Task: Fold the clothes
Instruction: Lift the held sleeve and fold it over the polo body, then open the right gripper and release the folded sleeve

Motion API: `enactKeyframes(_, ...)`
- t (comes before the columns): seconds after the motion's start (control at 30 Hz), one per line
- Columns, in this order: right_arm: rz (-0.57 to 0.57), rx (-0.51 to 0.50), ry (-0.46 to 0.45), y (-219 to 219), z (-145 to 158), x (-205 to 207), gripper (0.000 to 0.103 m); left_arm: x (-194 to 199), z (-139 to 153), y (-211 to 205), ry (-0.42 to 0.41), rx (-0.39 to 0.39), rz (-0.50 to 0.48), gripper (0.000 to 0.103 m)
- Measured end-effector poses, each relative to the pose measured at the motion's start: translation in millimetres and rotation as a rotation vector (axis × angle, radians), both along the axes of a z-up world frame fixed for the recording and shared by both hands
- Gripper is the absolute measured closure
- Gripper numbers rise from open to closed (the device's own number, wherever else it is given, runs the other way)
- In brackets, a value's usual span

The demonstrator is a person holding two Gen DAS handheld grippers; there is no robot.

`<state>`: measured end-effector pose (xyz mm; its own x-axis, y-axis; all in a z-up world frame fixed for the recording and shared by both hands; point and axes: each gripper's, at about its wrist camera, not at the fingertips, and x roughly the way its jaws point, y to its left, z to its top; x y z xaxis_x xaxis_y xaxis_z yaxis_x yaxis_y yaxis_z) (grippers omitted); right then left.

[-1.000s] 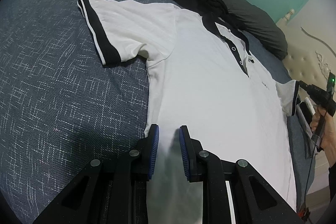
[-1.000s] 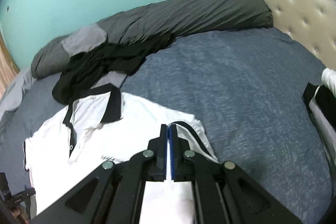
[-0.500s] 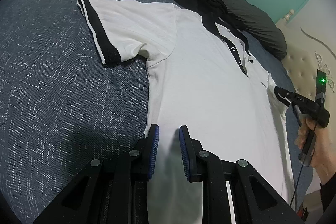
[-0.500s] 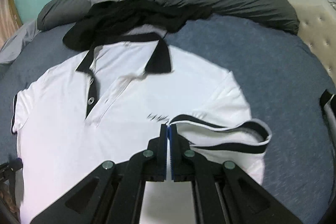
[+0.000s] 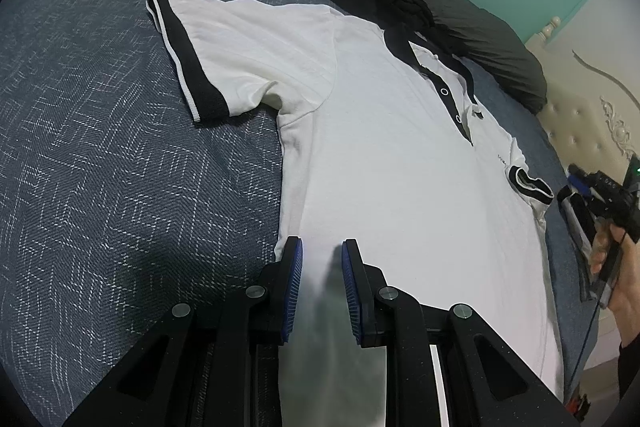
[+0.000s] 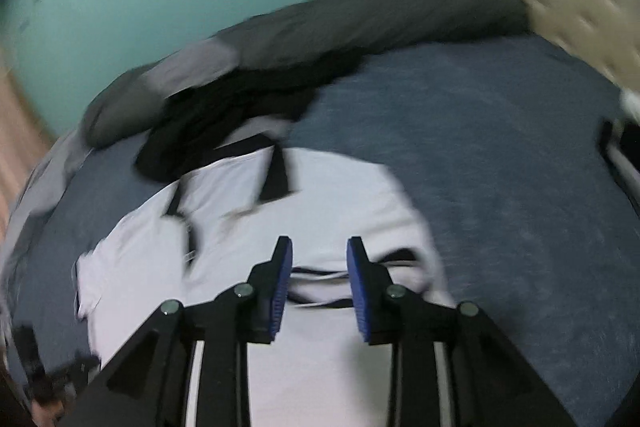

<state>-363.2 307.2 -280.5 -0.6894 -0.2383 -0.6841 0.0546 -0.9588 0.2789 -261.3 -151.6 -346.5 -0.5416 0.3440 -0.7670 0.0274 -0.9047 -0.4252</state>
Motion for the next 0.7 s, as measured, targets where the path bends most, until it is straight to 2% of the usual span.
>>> enactKeyframes(0.07, -0.073, -0.04, -0.052, 26, -8, -8, 0.071, 0, 0, 0, 0.0, -0.002, -0.001, 0.079)
enactKeyframes(0.17, -0.111, -0.027, -0.118, 43, -25, -18, 0.068, 0, 0, 2, 0.002, -0.008, -0.006, 0.078)
enactKeyframes(0.43, -0.049, 0.028, -0.151, 33, -47, -27, 0.069, 1, 0, 4, 0.005, -0.02, -0.01, 0.077)
enactKeyframes(0.6, 0.004, 0.086, -0.17, 25, -56, -29, 0.098, 1, -1, 2, 0.004, -0.01, -0.009, 0.077)
enactKeyframes(0.7, 0.055, 0.105, -0.169, 19, -53, -21, 0.1, 1, -1, 3, 0.004, -0.01, -0.009, 0.077)
